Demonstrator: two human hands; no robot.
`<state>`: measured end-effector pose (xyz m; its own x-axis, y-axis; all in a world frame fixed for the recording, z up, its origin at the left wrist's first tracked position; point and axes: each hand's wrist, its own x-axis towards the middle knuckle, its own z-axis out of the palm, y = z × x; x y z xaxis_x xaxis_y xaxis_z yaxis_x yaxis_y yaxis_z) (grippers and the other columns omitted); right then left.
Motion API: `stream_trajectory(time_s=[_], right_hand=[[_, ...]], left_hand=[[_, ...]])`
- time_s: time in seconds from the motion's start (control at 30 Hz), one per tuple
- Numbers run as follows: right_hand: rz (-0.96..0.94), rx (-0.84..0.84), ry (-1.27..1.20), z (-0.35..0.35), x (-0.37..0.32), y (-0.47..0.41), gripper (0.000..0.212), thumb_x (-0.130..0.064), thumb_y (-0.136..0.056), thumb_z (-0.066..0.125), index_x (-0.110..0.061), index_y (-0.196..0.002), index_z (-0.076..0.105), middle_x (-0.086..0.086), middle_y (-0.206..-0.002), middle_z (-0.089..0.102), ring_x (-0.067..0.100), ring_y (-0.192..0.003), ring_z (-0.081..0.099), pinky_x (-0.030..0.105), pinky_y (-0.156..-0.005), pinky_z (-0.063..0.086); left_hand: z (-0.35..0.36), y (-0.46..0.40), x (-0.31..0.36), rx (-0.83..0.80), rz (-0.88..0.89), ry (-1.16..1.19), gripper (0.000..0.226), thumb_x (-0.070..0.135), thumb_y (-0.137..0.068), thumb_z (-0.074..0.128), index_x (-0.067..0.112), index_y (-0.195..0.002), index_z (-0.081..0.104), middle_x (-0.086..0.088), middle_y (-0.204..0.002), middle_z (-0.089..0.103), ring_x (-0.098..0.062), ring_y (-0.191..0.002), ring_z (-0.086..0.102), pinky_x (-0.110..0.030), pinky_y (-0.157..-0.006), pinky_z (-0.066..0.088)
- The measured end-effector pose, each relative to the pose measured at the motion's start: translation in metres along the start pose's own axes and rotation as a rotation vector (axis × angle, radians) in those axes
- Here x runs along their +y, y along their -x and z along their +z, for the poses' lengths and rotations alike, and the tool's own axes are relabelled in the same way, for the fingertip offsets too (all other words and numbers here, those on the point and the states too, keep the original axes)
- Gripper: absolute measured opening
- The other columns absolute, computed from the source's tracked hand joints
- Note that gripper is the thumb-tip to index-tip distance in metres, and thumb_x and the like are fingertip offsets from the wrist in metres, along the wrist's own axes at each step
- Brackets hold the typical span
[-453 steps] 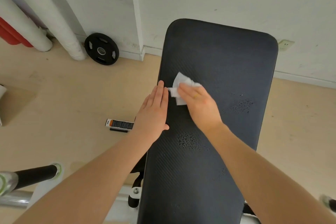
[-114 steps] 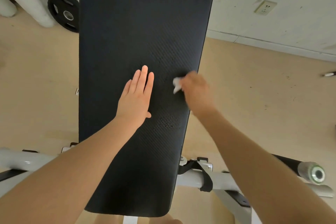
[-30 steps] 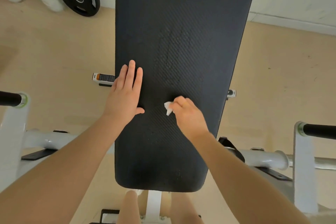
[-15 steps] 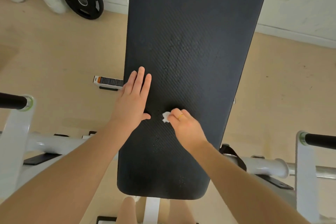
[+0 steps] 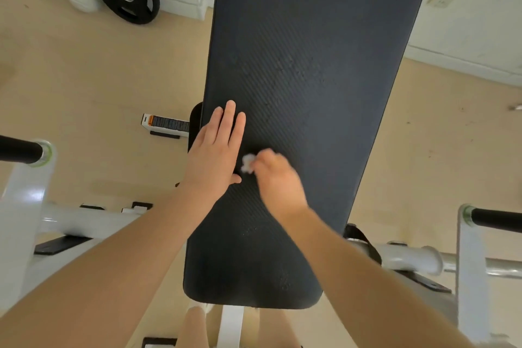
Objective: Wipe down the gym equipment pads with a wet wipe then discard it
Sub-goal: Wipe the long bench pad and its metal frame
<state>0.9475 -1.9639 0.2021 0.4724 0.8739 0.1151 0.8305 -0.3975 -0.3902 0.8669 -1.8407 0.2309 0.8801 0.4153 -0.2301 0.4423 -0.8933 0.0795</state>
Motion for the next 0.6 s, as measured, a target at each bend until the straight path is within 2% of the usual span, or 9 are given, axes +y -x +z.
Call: stream_trajectory(time_s=[0.07,0.17,0.27,0.37,0.47,0.53,0.6], right_hand=[[-0.086,-0.078,0.001,0.001,-0.005,0.01,0.032,0.002,-0.059,0.082,-0.008,-0.087,0.069,0.006,-0.079,0.061,0.022,-0.062,0.058,0.025,-0.041,0.049],[-0.07,-0.051,0.002,-0.013,-0.003,-0.025,0.024,0.002,-0.063,0.076,-0.013,-0.078,0.065,0.005,-0.076,0.054,0.022,-0.062,0.054,0.027,-0.041,0.046],[0.129,0.076,0.051,-0.033,0.002,-0.084,0.017,0.0,-0.08,0.059,-0.016,-0.08,0.064,0.004,-0.087,0.048,0.022,-0.074,0.054,0.029,-0.057,0.046],[0.186,0.216,-0.037,-0.045,0.012,-0.121,0.016,-0.001,-0.089,0.051,-0.007,-0.091,0.066,0.008,-0.101,0.056,0.024,-0.086,0.06,0.035,-0.068,0.052],[0.132,0.26,0.034,-0.029,0.002,-0.1,0.009,0.001,-0.084,0.061,-0.006,-0.086,0.066,0.012,-0.086,0.055,0.026,-0.067,0.057,0.034,-0.057,0.051],[0.05,0.144,0.057,-0.012,-0.013,-0.062,0.017,0.006,-0.073,0.07,-0.005,-0.085,0.065,0.012,-0.078,0.055,0.025,-0.059,0.054,0.029,-0.046,0.047],[-0.015,0.007,0.035,-0.005,-0.02,-0.039,0.022,0.008,-0.068,0.073,-0.004,-0.083,0.064,0.01,-0.079,0.056,0.024,-0.061,0.054,0.029,-0.042,0.048]], left_hand=[[-0.002,0.0,-0.005,0.041,0.014,0.045,0.112,0.03,-0.06,0.084,0.001,-0.145,0.017,-0.021,-0.153,0.014,-0.038,-0.139,0.022,-0.042,-0.109,0.025],[-0.004,0.003,-0.022,0.071,-0.015,0.165,0.108,0.025,-0.067,0.08,0.005,-0.147,0.011,-0.019,-0.154,0.007,-0.036,-0.141,0.015,-0.041,-0.112,0.013],[-0.006,0.004,-0.033,0.021,-0.155,0.247,0.11,0.038,-0.073,0.074,0.009,-0.148,-0.002,-0.014,-0.156,-0.005,-0.031,-0.143,0.001,-0.043,-0.115,0.009],[-0.006,0.0,-0.036,-0.021,-0.186,0.296,0.112,0.044,-0.073,0.071,0.01,-0.148,-0.004,-0.008,-0.157,-0.001,-0.026,-0.144,0.001,-0.04,-0.115,0.007],[-0.01,0.0,-0.04,-0.038,-0.173,0.304,0.106,0.043,-0.077,0.068,0.011,-0.148,-0.003,-0.005,-0.157,0.004,-0.025,-0.144,0.003,-0.037,-0.115,0.008],[-0.015,0.001,-0.045,-0.042,-0.166,0.326,0.091,0.035,-0.084,0.061,0.014,-0.148,0.0,-0.002,-0.156,0.009,-0.025,-0.143,0.005,-0.038,-0.114,0.012],[-0.023,0.003,-0.052,-0.043,-0.151,0.363,0.078,0.024,-0.087,0.055,0.016,-0.149,0.007,0.0,-0.155,0.014,-0.025,-0.142,0.008,-0.04,-0.113,0.017]])
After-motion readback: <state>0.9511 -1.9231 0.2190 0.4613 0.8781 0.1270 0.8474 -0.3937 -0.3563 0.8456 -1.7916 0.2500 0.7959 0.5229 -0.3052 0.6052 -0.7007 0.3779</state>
